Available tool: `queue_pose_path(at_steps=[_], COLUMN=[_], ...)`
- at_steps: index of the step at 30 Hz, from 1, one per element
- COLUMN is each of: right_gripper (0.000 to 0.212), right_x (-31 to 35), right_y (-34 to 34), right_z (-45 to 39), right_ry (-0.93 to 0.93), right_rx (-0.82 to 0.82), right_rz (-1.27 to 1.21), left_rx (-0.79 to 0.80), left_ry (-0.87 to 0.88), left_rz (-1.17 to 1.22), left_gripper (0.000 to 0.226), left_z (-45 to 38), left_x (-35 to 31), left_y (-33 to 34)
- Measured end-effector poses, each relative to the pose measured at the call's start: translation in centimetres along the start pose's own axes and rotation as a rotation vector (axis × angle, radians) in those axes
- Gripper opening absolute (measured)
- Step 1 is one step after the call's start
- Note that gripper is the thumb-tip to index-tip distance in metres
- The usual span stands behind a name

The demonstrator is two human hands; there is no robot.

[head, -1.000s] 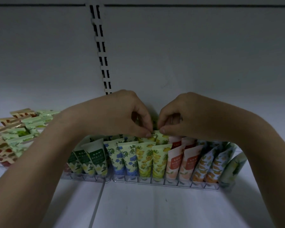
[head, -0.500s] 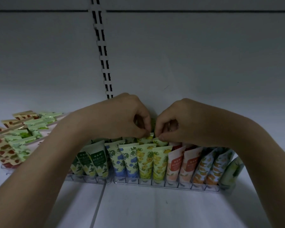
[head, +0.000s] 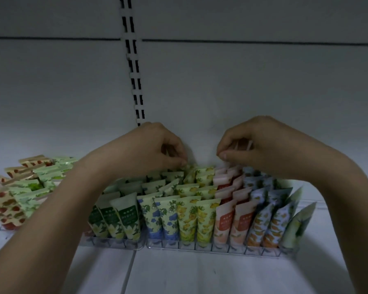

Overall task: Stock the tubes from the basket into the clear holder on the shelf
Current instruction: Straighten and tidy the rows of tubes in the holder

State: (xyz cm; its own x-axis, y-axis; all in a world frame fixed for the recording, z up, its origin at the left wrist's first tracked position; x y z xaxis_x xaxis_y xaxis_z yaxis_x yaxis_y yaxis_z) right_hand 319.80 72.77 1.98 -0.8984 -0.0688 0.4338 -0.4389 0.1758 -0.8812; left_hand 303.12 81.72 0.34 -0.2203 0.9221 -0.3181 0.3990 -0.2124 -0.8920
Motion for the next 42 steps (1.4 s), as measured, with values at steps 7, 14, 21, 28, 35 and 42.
queue_pose_path(at_steps=[7, 14, 21, 28, 35, 42], right_gripper=[0.006, 0.005, 0.006, 0.004, 0.002, 0.005], right_x=[0.5, 0.6, 1.2, 1.0, 1.1, 1.0], right_y=[2.3, 3.8, 4.0, 3.9, 3.7, 2.2], right_z=[-0.9, -1.6, -1.7, -1.5, -1.5, -1.9], right_ry=[0.004, 0.015, 0.047, 0.059, 0.059, 0.054], right_rx=[0.02, 0.101, 0.121, 0.134, 0.144, 0.031], right_rz=[0.05, 0.122, 0.1, 0.101, 0.092, 0.069], left_rx=[0.075, 0.086, 0.089, 0.111, 0.099, -0.077], left_ry=[0.004, 0.034, 0.068, 0.06, 0.044, 0.014], left_rz=[0.066, 0.055, 0.053, 0.076, 0.103, -0.087], left_gripper=[0.002, 0.009, 0.014, 0.015, 0.012, 0.016], left_z=[-0.5, -0.7, -0.7, -0.7, -0.8, -0.8], left_x=[0.4, 0.1, -0.5, 0.0, 0.5, 0.7], left_y=[1.6, 2.1, 2.1, 2.2, 2.3, 0.9])
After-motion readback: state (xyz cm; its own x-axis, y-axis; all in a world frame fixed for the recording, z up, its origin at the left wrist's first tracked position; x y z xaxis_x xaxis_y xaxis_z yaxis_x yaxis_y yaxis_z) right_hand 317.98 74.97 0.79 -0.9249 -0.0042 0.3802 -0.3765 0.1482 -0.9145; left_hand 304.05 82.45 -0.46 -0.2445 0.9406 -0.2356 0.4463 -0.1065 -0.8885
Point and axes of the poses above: each hand's wrist, its own z-axis away from the middle knuckle, its own y-axis out of the palm, x = y × z, the point moved 5 cm from there along -z, towards the middle knuckle, and after that the axes turned 11 degrees about y, right-handed, at the moved point
